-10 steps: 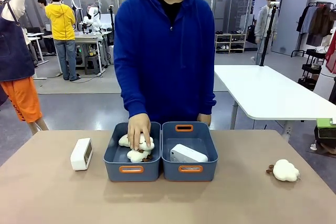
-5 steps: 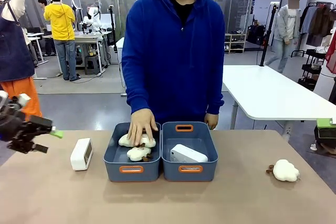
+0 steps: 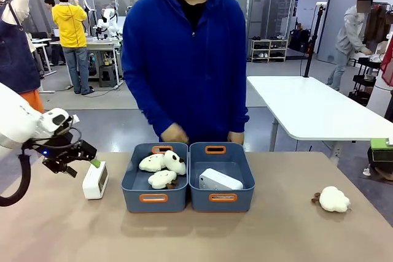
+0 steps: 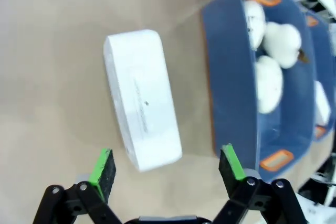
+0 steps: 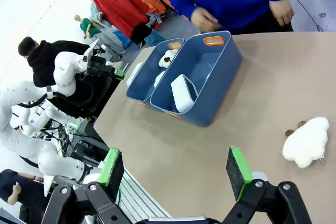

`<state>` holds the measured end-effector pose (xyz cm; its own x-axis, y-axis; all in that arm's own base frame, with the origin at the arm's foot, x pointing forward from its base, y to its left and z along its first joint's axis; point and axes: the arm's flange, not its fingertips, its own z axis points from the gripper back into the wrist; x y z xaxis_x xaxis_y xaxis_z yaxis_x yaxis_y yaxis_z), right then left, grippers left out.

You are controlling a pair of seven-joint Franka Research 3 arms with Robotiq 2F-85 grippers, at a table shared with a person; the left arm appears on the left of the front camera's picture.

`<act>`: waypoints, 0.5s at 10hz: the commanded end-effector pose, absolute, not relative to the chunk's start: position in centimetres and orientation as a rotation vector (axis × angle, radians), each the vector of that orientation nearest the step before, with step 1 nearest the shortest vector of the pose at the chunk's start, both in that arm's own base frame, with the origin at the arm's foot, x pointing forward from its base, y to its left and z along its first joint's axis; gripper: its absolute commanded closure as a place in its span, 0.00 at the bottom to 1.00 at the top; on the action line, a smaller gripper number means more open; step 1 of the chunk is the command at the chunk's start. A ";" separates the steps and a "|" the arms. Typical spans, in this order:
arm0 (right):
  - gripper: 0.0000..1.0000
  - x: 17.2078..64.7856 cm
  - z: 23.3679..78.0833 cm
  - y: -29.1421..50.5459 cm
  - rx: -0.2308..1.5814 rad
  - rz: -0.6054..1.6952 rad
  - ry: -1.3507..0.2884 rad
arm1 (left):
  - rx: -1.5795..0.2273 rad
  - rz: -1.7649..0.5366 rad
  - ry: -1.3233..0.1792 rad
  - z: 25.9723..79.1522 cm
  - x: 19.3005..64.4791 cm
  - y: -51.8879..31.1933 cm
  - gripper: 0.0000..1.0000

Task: Sort the digital clocks into the basket.
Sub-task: Pick up the Digital clock from the table and place it into the empty Plastic storage basket.

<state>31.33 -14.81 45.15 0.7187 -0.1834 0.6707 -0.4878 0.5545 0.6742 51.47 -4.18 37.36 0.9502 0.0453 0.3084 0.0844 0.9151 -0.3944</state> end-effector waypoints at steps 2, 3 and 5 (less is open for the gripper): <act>0.00 31.5 45.0 -14.8 0.987 0.199 -0.795 | -0.265 0.032 -0.354 36.0 55.0 -6.2 0.00; 0.00 31.5 45.0 -14.8 0.987 0.199 -0.795 | -0.210 0.034 -0.364 35.3 55.4 -6.8 0.00; 0.00 31.5 45.0 -14.8 0.987 0.199 -0.795 | -0.168 0.020 -0.342 33.8 56.2 -7.6 0.00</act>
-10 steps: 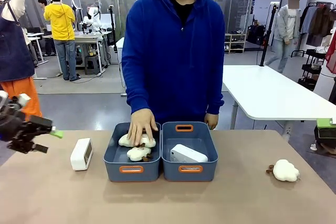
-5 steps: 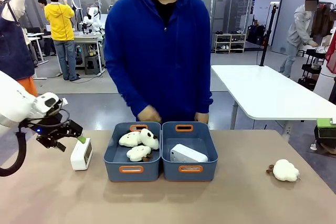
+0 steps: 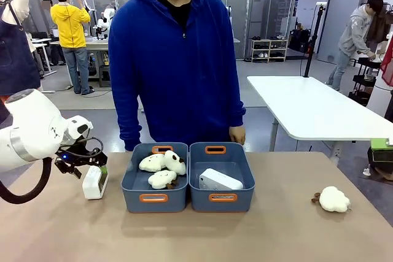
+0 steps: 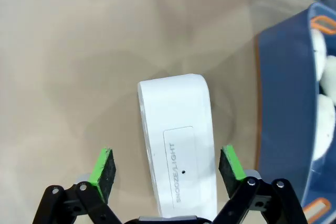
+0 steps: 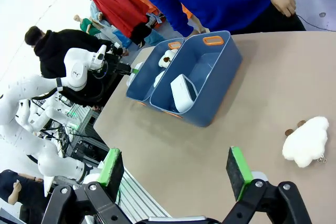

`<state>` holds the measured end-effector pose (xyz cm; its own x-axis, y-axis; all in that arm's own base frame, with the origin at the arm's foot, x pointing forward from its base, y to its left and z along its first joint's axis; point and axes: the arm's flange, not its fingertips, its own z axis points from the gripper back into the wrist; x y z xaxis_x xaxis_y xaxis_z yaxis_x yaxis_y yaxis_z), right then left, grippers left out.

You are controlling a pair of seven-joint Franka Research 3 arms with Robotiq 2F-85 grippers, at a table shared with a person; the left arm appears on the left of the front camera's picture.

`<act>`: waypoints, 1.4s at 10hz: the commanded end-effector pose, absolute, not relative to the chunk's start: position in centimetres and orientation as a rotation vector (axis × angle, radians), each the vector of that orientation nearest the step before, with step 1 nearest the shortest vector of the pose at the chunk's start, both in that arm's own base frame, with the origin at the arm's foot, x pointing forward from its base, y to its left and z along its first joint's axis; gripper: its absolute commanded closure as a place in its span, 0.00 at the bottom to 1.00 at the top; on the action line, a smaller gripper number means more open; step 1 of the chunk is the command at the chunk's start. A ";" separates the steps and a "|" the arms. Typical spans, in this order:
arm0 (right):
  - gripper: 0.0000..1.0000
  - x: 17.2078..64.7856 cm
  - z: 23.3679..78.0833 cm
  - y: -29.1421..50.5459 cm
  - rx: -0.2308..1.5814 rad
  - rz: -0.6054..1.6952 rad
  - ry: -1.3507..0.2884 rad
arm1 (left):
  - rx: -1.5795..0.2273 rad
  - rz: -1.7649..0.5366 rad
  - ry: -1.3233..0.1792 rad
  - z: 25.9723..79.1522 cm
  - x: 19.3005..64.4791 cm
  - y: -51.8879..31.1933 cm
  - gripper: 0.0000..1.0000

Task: Sort the digital clocks into the basket.
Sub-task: Pick up the Digital clock from the table and place it into the empty Plastic storage basket.

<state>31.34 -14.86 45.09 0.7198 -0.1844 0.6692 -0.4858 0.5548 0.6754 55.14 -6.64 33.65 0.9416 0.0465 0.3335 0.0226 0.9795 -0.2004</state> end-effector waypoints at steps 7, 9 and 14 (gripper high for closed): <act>0.00 31.5 45.0 -14.8 0.987 0.199 -0.795 | -0.235 -0.010 -0.241 36.7 54.2 -8.9 0.94; 0.00 31.5 45.0 -14.8 0.987 0.199 -0.795 | -0.302 -0.058 -0.255 42.3 52.7 -10.2 0.51; 0.00 31.5 45.0 -14.8 0.987 0.199 -0.795 | -0.684 -0.247 -0.346 47.8 49.8 -22.4 0.51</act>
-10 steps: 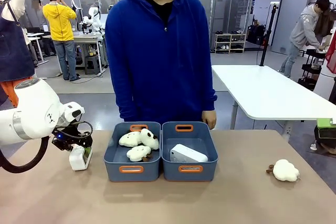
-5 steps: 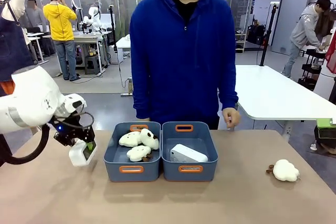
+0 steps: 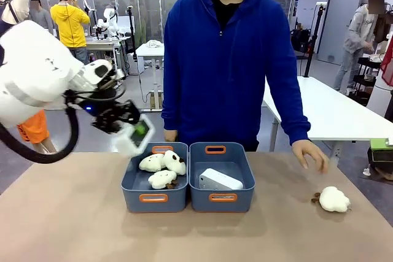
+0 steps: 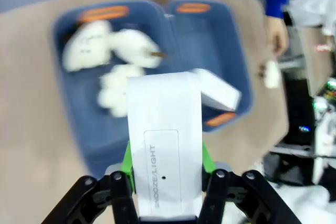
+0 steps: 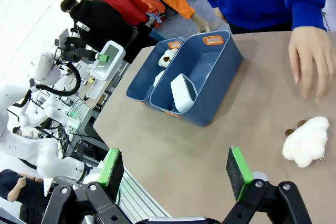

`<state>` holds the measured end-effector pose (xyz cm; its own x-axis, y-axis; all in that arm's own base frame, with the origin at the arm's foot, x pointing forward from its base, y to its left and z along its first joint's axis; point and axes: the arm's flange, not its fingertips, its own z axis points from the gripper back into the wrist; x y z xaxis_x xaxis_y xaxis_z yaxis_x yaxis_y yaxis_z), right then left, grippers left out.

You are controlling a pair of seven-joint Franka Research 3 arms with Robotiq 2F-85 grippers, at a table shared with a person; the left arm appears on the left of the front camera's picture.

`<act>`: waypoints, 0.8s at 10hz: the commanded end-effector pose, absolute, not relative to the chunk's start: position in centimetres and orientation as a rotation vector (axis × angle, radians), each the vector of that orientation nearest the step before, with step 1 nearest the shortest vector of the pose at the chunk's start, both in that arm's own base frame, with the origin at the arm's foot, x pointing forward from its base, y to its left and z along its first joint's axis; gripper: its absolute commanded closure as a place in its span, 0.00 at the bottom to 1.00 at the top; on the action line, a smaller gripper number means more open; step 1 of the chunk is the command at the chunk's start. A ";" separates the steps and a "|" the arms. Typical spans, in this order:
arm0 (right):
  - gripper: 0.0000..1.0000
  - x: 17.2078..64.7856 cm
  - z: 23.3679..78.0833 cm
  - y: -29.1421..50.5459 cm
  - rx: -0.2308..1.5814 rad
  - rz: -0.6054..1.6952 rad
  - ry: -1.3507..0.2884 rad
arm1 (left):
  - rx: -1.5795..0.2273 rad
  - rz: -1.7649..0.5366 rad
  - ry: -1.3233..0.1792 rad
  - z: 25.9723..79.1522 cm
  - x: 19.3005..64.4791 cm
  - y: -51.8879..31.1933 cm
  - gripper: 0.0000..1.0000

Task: Sort the digital clocks into the basket.
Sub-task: Pick up the Digital clock from the table and place it into the empty Plastic storage basket.

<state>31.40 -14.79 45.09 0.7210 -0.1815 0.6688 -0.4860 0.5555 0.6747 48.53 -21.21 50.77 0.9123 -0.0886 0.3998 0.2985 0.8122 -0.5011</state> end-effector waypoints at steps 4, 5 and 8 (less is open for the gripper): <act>0.00 31.5 45.0 -14.8 0.987 0.199 -0.795 | -0.823 -0.203 -0.378 43.6 51.2 -32.5 0.51; 0.00 31.5 45.0 -14.8 0.987 0.199 -0.795 | -0.880 -0.159 -0.367 43.0 52.1 -34.0 0.51; 0.00 31.5 45.0 -14.8 0.987 0.199 -0.795 | -0.909 -0.106 -0.362 40.3 53.7 -35.9 0.51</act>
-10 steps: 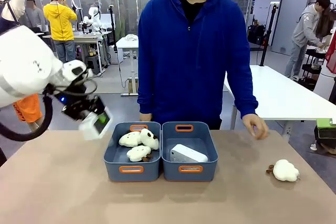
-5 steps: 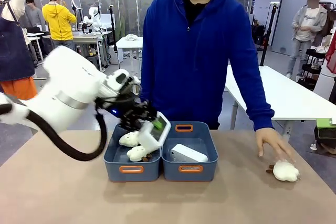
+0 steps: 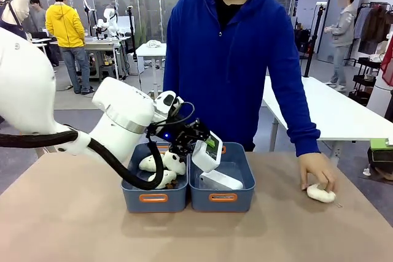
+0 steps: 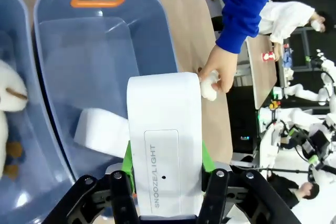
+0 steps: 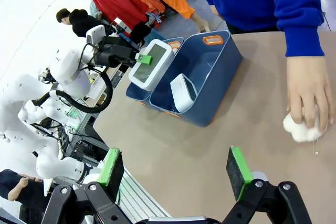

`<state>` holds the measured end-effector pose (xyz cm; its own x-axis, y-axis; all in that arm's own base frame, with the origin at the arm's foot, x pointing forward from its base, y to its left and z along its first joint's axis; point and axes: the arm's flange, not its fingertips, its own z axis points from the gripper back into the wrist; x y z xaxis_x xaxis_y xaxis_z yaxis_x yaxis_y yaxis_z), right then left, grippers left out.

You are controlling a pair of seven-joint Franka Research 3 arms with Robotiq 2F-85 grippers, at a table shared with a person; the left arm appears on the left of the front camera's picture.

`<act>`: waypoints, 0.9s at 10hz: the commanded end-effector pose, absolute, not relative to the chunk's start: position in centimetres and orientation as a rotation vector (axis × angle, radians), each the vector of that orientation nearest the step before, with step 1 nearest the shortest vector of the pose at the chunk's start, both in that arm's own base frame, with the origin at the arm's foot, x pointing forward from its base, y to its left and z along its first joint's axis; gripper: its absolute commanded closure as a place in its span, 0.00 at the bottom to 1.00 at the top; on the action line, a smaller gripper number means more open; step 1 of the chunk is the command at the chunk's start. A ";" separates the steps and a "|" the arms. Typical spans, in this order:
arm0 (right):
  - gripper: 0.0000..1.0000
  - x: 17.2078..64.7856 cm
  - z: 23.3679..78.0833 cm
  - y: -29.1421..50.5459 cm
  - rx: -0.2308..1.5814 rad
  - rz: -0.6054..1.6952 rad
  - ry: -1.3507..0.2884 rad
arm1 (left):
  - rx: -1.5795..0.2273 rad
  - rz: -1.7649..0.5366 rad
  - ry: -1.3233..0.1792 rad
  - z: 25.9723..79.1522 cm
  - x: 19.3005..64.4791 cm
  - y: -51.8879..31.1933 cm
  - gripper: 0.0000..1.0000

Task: Sort the digital clocks into the basket.
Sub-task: Pick up the Digital clock from the table and place it into the empty Plastic storage basket.

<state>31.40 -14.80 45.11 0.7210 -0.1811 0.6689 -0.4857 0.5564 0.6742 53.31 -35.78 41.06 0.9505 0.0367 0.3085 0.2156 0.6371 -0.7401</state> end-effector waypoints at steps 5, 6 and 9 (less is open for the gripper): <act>0.00 31.5 45.0 -14.8 0.987 0.199 -0.795 | -0.883 -0.011 -0.347 39.3 53.9 -35.1 0.05; 0.00 31.5 45.0 -14.8 0.987 0.199 -0.795 | -0.887 0.009 -0.346 39.6 53.9 -34.8 0.01; 0.00 31.5 45.0 -14.8 0.987 0.199 -0.795 | -0.899 -0.007 -0.361 40.6 53.5 -33.6 0.00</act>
<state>31.39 -14.82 45.11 0.7208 -0.1817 0.6689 -0.4852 0.5569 0.6741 54.56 -34.64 40.38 0.9460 0.1337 0.2954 0.1461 0.6376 -0.7564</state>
